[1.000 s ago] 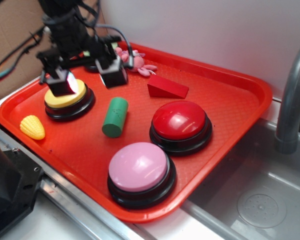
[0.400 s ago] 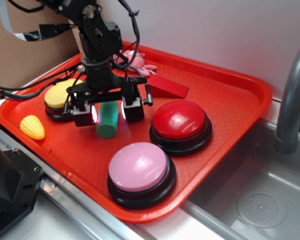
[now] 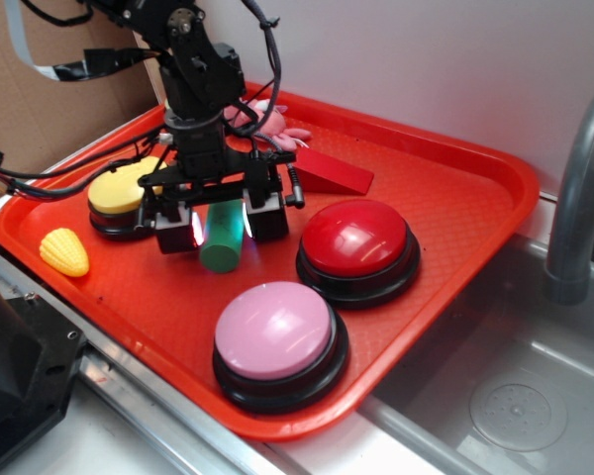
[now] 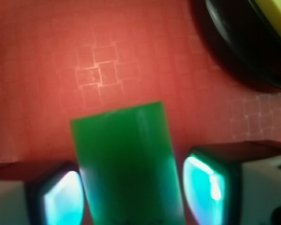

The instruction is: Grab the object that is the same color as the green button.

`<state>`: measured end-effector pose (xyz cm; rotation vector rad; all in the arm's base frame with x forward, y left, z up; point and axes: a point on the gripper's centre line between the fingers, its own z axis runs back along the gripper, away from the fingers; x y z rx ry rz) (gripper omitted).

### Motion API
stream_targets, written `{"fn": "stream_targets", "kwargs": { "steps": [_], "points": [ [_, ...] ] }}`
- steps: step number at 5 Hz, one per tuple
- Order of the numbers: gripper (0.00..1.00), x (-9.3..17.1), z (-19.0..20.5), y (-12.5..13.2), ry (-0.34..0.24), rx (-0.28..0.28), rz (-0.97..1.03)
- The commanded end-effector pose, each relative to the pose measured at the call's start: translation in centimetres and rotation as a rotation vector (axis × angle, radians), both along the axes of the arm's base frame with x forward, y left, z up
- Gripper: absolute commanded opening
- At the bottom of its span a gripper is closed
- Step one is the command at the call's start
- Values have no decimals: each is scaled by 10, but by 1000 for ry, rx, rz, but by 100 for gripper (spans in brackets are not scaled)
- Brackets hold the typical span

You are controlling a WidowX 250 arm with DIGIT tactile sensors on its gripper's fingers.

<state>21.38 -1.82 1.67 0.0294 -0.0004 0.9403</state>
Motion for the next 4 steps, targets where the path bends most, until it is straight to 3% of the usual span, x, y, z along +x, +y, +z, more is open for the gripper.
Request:
{"fn": "stream_targets", "kwargs": {
  "steps": [1,2,3,4],
  "points": [
    [0,10,38,5,-36,25,-309],
    [0,10,73,0,-32,80,-522],
    [0,13,124,3,-81,60,-702],
    [0,16,172,11,-113,-55,-799]
  ]
}}
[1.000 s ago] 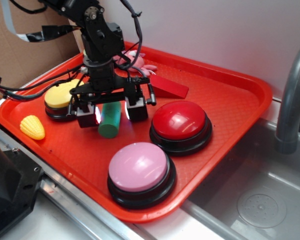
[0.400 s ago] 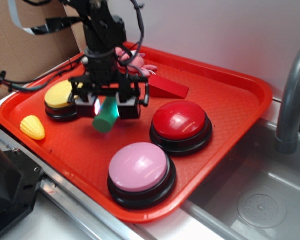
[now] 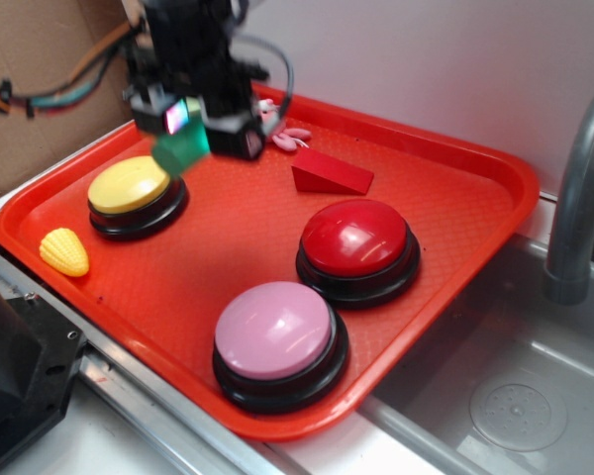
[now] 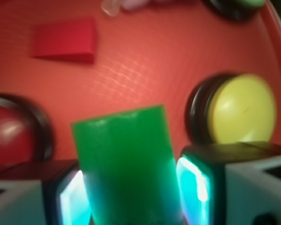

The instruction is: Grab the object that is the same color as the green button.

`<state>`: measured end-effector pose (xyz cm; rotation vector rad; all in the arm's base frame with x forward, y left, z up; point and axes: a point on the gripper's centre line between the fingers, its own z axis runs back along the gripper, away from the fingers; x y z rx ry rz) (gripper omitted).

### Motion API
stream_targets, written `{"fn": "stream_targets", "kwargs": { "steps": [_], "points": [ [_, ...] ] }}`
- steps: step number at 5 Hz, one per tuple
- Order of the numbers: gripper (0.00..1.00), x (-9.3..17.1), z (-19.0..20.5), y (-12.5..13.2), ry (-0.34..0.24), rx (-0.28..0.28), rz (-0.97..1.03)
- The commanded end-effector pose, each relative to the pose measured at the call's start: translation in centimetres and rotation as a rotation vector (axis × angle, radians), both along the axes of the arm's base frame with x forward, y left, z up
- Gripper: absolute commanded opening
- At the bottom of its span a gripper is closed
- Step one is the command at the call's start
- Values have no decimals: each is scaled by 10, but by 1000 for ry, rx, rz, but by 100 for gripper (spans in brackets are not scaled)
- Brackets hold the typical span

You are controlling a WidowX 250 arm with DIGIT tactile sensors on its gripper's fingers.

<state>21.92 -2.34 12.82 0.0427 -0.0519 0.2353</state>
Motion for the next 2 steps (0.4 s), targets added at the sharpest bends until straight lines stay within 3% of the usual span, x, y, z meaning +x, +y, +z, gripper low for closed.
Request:
{"fn": "stream_targets", "kwargs": {
  "steps": [1,2],
  "points": [
    [0,15,101,27,-90,-135,-74],
    [0,17,105,33,-133,-68,-73]
  ]
}}
